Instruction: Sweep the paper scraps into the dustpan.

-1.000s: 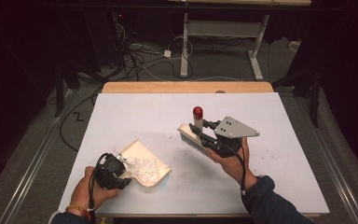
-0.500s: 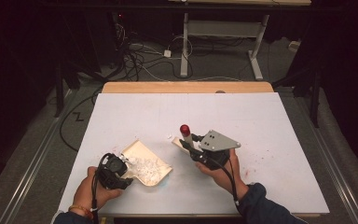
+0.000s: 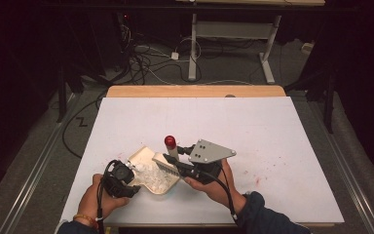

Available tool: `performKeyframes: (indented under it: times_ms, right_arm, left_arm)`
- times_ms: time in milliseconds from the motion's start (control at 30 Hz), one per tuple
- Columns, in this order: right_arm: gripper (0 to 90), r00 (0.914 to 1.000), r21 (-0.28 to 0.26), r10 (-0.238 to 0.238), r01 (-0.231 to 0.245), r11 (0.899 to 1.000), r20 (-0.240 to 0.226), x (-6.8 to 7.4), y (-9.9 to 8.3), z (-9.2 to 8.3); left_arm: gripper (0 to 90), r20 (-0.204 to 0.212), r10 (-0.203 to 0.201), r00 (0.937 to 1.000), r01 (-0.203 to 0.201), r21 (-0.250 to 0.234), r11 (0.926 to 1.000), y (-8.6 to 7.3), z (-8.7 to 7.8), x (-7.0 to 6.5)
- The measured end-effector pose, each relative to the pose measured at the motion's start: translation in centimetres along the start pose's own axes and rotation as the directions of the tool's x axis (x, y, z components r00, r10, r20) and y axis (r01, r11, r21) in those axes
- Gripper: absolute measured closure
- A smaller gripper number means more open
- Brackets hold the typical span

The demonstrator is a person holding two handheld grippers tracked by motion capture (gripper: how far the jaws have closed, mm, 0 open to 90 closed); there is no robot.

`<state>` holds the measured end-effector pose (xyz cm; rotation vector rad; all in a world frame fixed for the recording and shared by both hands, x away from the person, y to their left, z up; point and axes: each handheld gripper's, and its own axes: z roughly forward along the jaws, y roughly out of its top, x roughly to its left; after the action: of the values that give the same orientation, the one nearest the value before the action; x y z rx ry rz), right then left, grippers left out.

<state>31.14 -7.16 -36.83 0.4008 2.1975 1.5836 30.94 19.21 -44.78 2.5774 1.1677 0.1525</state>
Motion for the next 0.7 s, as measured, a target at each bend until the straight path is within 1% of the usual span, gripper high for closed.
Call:
performKeyframes:
  times_ms: [133,300,433,467,567,633,700]
  right_arm:
    - [70.3,0.9999,-0.011,0.011,-0.011,1.0,0.006,-0.7,0.2,-0.8]
    - [70.3,0.9987,-0.025,0.02,-0.019,1.0,0.047,-2.1,0.4,-1.9]
    - [70.3,0.9956,-0.012,0.013,-0.012,1.0,0.093,-3.9,0.5,-2.0]
    - [70.3,0.9943,-0.008,0.009,-0.008,1.0,0.106,-4.3,0.5,-1.9]
    - [70.2,0.9853,0.018,-0.021,0.018,1.0,0.169,-6.3,0.5,-1.0]
    - [70.3,0.982,0.03,-0.021,0.016,0.999,0.187,-7.3,0.3,-0.1]
    - [70.3,0.9779,0.037,-0.032,0.025,0.999,0.206,-8.4,-0.1,1.0]
  left_arm:
    - [63.3,-0.002,0.001,1.0,-0.001,0.0,1.0,-0.1,0.0,-0.1]
    - [63.2,-0.003,0.004,1.0,-0.004,0.008,1.0,-0.1,0.1,-0.1]
    - [63.2,-0.007,0.006,1.0,-0.006,0.017,0.9998,0.0,0.2,-0.1]
    - [63.2,-0.008,0.007,0.9999,-0.007,0.018,0.9998,0.1,0.3,-0.2]
    - [63.2,-0.004,0.005,1.0,-0.005,0.015,0.9999,0.1,0.2,-0.1]
    - [63.2,-0.002,0.005,1.0,-0.005,0.011,0.9999,0.1,0.2,-0.1]
    - [63.2,-0.002,0.007,1.0,-0.007,0.009,0.9999,0.2,0.3,0.0]
